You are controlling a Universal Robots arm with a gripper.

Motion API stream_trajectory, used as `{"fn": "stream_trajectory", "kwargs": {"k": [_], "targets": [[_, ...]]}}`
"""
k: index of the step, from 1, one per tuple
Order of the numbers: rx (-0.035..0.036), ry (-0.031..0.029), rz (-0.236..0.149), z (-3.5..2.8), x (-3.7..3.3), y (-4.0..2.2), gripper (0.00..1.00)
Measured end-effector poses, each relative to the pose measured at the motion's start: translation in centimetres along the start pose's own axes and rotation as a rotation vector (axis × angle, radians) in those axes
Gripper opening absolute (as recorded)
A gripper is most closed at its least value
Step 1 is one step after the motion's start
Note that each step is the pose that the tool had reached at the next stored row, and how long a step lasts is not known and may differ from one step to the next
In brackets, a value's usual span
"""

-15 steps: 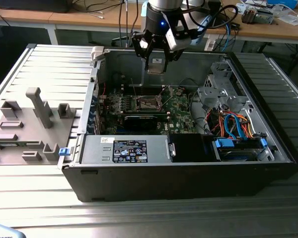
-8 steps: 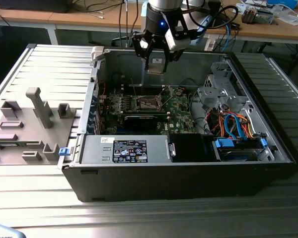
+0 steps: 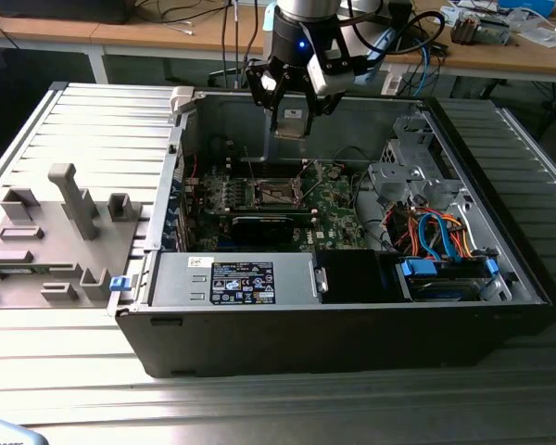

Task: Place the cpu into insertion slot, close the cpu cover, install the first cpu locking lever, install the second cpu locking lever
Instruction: 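Place the cpu into insertion slot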

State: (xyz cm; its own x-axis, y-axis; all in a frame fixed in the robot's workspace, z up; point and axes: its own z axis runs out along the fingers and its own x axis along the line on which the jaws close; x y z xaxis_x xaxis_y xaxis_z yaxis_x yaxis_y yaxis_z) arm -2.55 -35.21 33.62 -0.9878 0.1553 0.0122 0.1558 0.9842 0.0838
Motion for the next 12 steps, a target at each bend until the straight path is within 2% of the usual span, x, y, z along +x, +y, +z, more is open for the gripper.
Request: {"fn": "stream_trajectory", "kwargs": {"k": [12], "targets": [[-0.0001,-0.0013,0.015,0.05,0.00,0.00,0.55]]}}
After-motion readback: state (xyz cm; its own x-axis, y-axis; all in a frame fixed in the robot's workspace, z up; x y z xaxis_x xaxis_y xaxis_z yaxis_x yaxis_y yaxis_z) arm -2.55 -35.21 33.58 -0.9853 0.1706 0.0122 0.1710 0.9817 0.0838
